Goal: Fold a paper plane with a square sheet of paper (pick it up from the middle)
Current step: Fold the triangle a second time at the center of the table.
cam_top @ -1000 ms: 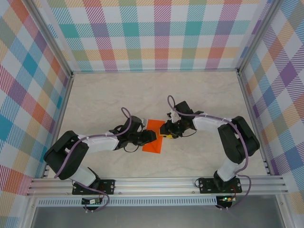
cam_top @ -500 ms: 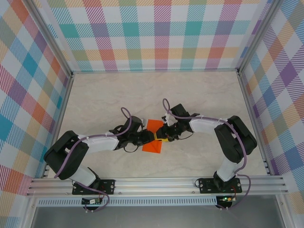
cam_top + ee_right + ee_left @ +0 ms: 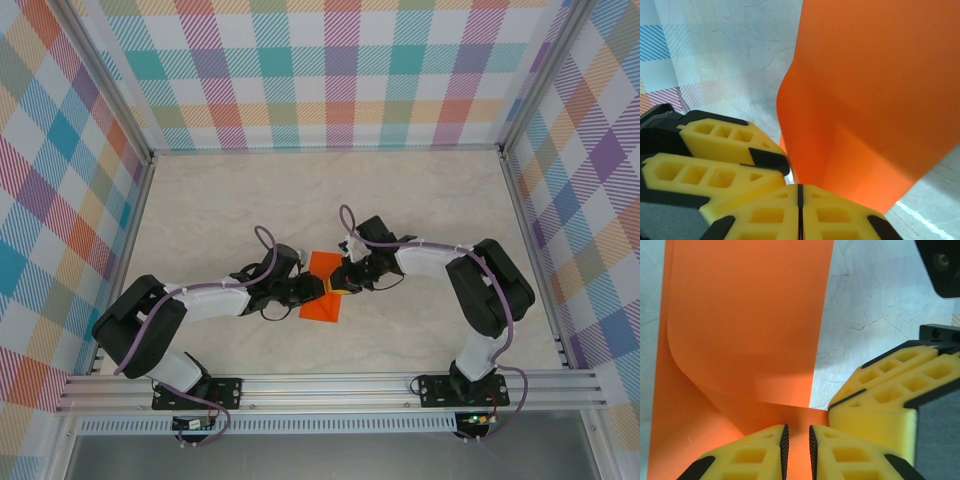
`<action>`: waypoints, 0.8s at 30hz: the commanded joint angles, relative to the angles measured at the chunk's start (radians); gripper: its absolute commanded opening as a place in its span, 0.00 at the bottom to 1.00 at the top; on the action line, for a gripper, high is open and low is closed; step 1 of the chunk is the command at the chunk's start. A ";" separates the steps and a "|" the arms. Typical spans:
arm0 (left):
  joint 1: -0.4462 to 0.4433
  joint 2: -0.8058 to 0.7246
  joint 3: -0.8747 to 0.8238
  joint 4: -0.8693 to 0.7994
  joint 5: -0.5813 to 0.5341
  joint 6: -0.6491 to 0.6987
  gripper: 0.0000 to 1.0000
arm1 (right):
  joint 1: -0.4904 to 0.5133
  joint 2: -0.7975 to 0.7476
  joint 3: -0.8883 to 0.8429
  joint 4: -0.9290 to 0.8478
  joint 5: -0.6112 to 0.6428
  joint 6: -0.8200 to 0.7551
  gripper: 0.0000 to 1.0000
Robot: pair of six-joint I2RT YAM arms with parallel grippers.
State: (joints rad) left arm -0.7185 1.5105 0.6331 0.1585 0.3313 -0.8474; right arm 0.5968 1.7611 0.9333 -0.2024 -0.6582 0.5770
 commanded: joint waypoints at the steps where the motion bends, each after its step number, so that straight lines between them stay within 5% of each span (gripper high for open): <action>1: -0.007 0.002 0.031 0.004 0.010 0.013 0.21 | 0.003 0.017 0.024 -0.009 0.041 -0.035 0.05; 24: -0.010 0.098 0.082 0.052 0.049 0.009 0.21 | 0.000 0.056 0.068 -0.115 0.215 -0.096 0.04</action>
State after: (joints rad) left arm -0.7185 1.5974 0.6876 0.1871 0.3588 -0.8478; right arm 0.5968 1.8038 0.9756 -0.2955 -0.4530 0.5076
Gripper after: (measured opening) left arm 0.209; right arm 0.047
